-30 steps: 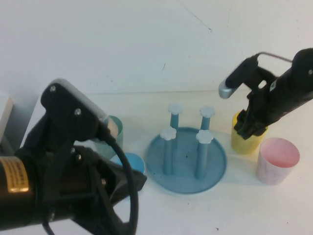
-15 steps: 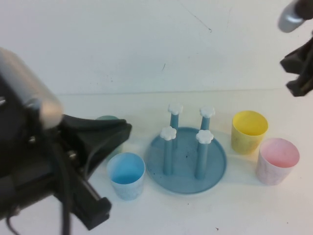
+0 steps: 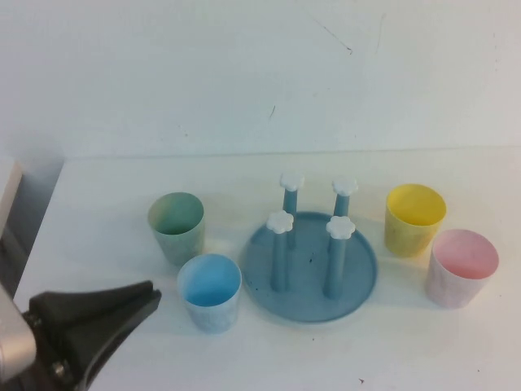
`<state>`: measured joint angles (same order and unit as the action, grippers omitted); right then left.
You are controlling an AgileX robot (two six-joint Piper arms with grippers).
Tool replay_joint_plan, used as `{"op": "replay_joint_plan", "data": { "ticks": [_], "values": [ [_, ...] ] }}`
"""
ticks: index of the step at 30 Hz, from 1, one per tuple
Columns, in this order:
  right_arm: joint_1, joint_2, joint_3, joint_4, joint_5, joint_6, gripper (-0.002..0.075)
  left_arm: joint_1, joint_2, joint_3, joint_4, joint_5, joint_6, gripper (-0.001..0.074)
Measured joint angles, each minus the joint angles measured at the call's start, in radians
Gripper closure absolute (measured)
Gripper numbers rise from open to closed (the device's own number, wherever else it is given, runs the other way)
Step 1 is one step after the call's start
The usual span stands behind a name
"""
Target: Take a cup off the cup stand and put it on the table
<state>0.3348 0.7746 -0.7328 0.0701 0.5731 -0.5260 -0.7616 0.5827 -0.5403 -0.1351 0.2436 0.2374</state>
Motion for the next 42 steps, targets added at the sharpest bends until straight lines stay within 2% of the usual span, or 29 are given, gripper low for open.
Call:
{"op": "replay_joint_plan", "data": {
  "ticks": [7,11,24,37,42],
  "values": [
    [0.0,-0.236,0.273,0.017,0.005,0.0,0.0726,0.0,-0.031,0.035,0.0,0.018,0.0,0.0736],
    [0.0,-0.326,0.345,0.051,0.046,0.002,0.0727,0.0,-0.031,0.037,0.0,0.038,-0.002,0.0736],
    [0.0,-0.372,0.351,0.099,0.138,0.004,0.0727,0.0,-0.031,0.038,0.0,0.045,-0.003,0.0736],
    [0.0,-0.372,0.351,0.102,0.142,0.005,0.0727,0.002,-0.037,0.039,0.0,0.054,-0.003,0.0737],
    [0.0,-0.372,0.351,0.104,0.142,0.005,0.0727,0.076,-0.082,0.039,-0.002,0.078,-0.003,0.0737]
  ]
}}
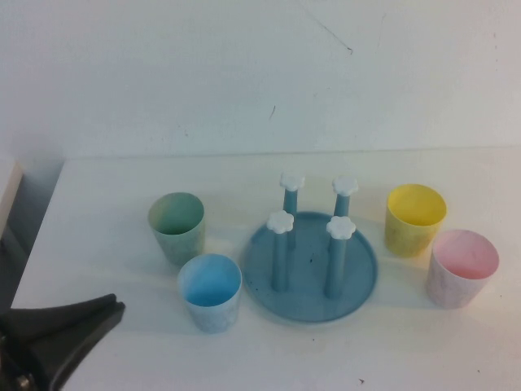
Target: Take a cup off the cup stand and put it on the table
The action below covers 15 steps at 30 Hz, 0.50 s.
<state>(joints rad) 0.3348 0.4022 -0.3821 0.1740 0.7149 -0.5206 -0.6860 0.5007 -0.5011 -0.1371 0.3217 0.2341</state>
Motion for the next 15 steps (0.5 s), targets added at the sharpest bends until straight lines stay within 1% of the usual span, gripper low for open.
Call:
{"op": "replay_joint_plan", "data": {
  "ticks": [10,15],
  "values": [
    [0.0,0.0,0.0,0.0,0.0,0.0,0.0727,0.237,-0.193,0.0,0.016,0.032,0.0,0.0737],
    [0.0,0.0,0.0,0.0,0.0,0.0,0.0727,0.356,-0.298,0.0,0.018,0.111,0.003,0.0737]
  ]
}}
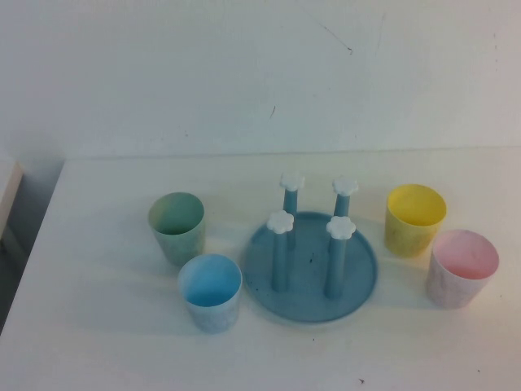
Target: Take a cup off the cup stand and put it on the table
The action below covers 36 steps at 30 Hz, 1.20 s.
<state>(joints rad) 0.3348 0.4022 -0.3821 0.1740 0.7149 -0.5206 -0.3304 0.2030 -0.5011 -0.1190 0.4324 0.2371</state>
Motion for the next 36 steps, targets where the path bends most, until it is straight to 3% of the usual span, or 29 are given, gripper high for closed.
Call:
{"op": "replay_joint_plan", "data": {
  "ticks": [6,12,21,36],
  "values": [
    [0.0,0.0,0.0,0.0,0.0,0.0,0.0727,0.106,-0.086,0.03,-0.002,0.12,0.026,0.0737],
    [0.0,0.0,0.0,0.0,0.0,0.0,0.0727,0.171,-0.145,0.219,-0.011,0.003,0.026,0.0737],
    [0.0,0.0,0.0,0.0,0.0,0.0,0.0727,0.177,-0.212,0.516,-0.074,-0.232,0.026,0.0737],
    [0.0,0.0,0.0,0.0,0.0,0.0,0.0727,0.177,-0.213,0.528,-0.131,-0.117,0.024,0.0737]
  ]
}}
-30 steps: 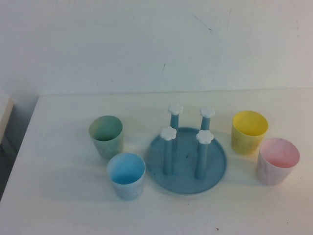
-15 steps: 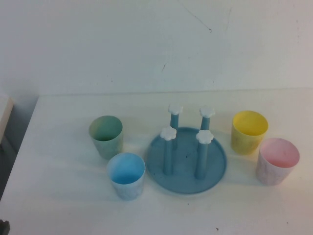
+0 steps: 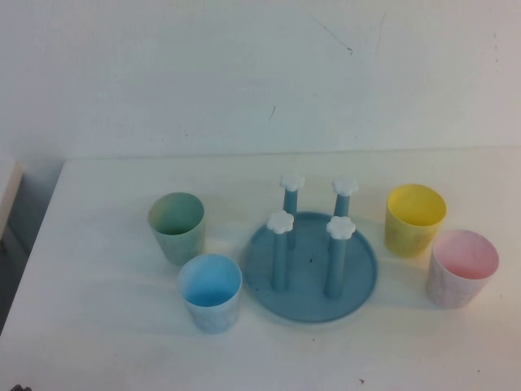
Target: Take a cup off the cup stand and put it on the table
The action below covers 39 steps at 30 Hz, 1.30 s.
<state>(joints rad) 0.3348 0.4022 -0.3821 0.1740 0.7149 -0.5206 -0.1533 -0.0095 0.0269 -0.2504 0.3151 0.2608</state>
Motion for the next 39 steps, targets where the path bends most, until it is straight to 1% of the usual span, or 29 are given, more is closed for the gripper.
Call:
{"op": "replay_joint_plan", "data": {
  "ticks": [2,7,12,17,20,39],
  "values": [
    [0.0,0.0,0.0,0.0,0.0,0.0,0.0727,0.0,0.0,0.0,0.006,0.002,-0.02,0.0737],
    [0.0,0.0,0.0,0.0,0.0,0.0,0.0727,0.0,-0.002,-0.002,0.077,0.004,-0.154,0.0737],
    [0.0,0.0,0.0,0.0,0.0,0.0,0.0727,0.001,-0.002,-0.002,0.11,0.004,-0.204,0.0737],
    [0.0,0.0,0.0,0.0,0.0,0.0,0.0727,0.045,-0.002,-0.002,0.114,0.004,-0.255,0.0737],
    [0.0,0.0,0.0,0.0,0.0,0.0,0.0727,0.057,-0.002,-0.002,0.122,0.006,-0.266,0.0737],
    [0.0,0.0,0.0,0.0,0.0,0.0,0.0727,0.057,-0.002,-0.003,0.135,0.014,-0.268,0.0737]
  ]
}}
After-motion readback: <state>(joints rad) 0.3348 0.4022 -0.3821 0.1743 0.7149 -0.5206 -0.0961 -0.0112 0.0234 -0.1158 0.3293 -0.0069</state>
